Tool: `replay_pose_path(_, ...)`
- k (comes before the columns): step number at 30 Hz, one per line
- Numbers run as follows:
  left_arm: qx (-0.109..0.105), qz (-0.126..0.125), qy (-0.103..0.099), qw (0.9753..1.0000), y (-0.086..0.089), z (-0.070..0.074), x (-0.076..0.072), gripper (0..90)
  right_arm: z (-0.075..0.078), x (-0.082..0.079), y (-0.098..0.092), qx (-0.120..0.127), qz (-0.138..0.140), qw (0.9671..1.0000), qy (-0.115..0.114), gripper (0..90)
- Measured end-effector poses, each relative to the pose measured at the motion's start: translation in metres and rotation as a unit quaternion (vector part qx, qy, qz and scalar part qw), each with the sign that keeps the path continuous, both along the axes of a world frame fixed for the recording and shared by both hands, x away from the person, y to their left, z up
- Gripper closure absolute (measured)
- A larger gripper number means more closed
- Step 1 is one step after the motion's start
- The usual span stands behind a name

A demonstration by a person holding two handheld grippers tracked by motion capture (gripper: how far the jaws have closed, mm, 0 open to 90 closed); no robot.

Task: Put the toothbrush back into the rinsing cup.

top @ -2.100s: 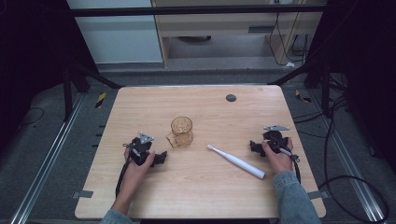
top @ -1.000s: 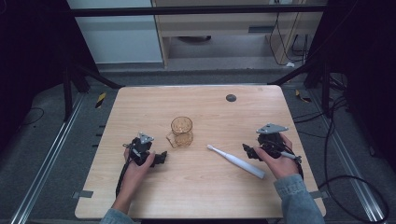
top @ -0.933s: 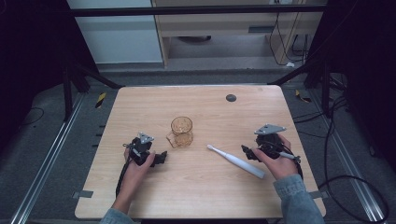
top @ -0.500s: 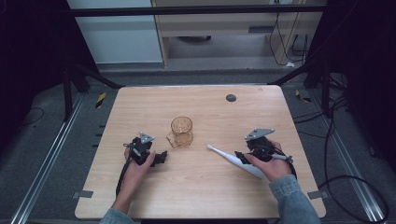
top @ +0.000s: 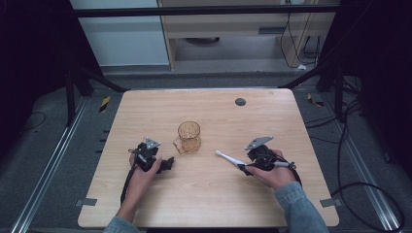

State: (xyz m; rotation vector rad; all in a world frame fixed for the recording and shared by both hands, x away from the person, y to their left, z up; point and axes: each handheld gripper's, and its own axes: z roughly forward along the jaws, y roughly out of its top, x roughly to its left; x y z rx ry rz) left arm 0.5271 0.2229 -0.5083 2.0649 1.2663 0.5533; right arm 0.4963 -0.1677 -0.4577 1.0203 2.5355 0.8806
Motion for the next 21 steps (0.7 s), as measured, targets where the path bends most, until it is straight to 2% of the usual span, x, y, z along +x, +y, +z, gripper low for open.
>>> replay_pose_path(9,0.000,0.000,0.000,1.0000,0.000,0.000,0.000,0.0,-0.005,0.002,0.005,-0.020,0.013,0.9997,0.010,41.9)
replay_pose_path(20,0.001,-0.001,0.001,1.0000,0.000,0.000,0.000,0.0,-0.001,0.011,0.015,-0.037,0.029,0.9985,0.029,38.9)
replay_pose_path(21,0.001,-0.001,0.000,1.0000,0.000,0.000,0.000,0.0,0.000,0.012,0.016,-0.044,0.029,0.9982,0.029,38.6)
